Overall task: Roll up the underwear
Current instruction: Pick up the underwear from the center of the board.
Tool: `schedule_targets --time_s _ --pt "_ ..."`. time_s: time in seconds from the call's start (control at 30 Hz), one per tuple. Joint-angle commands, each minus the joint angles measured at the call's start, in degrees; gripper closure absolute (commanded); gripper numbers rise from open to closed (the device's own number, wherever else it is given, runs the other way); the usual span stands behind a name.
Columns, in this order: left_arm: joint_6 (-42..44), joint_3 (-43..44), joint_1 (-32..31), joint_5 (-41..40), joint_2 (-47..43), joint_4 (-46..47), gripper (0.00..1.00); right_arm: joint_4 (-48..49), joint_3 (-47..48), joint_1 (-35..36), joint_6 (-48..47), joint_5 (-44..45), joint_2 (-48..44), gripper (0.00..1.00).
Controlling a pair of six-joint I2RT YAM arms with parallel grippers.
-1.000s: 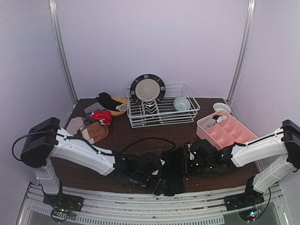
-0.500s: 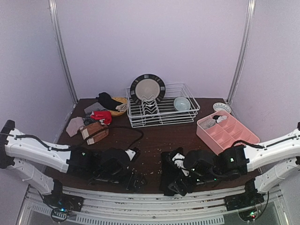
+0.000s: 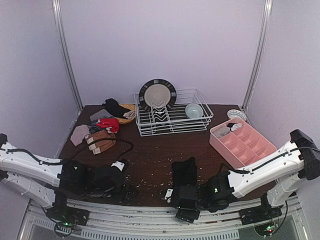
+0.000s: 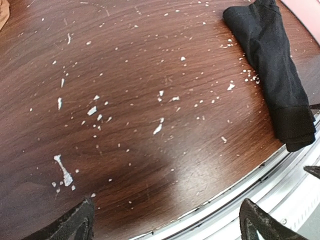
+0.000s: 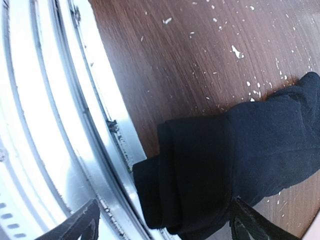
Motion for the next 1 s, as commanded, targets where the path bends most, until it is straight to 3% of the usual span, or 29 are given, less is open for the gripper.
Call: schedule_targets --time_s 0.0,0.2,0.37,0.6,0.67,0.8,0.97 --pt "-1.71 -1.52 -0.25 -1.50 -1.77 0.41 0.02 -4.67 1.96 0.07 -2.44 3.95 4.16 0.15" --pt "-1.01 -1.81 -0.25 -1.39 -0.65 2.01 0.02 -5.73 1.14 -0.58 -0.84 2.70 6.18 0.28" --pt "-0.48 -0.82 -0.25 -1.41 1.20 2.03 0.02 -4.80 1.07 -0.60 -0.72 -0.93 5.15 0.64" --pt "-0.32 -0.48 -0.25 -1.68 1.86 2.17 0.02 -1.16 2.01 -1.55 0.48 -5.91 4.60 0.95" --pt "-0.08 -0.48 -0.25 -1.98 1.70 2.28 0.02 1.49 1.47 -2.78 1.83 -9.29 3.09 1.00" --pt "2.99 -0.73 -0.25 -1.72 0.83 4.85 0.02 6.96 -0.46 -6.19 4.55 -16.76 0.06 1.00" --pt "13.45 -1.23 -0.25 0.76 0.98 12.54 0.03 13.33 -3.37 -12.54 8.60 -28.49 -3.90 1.00"
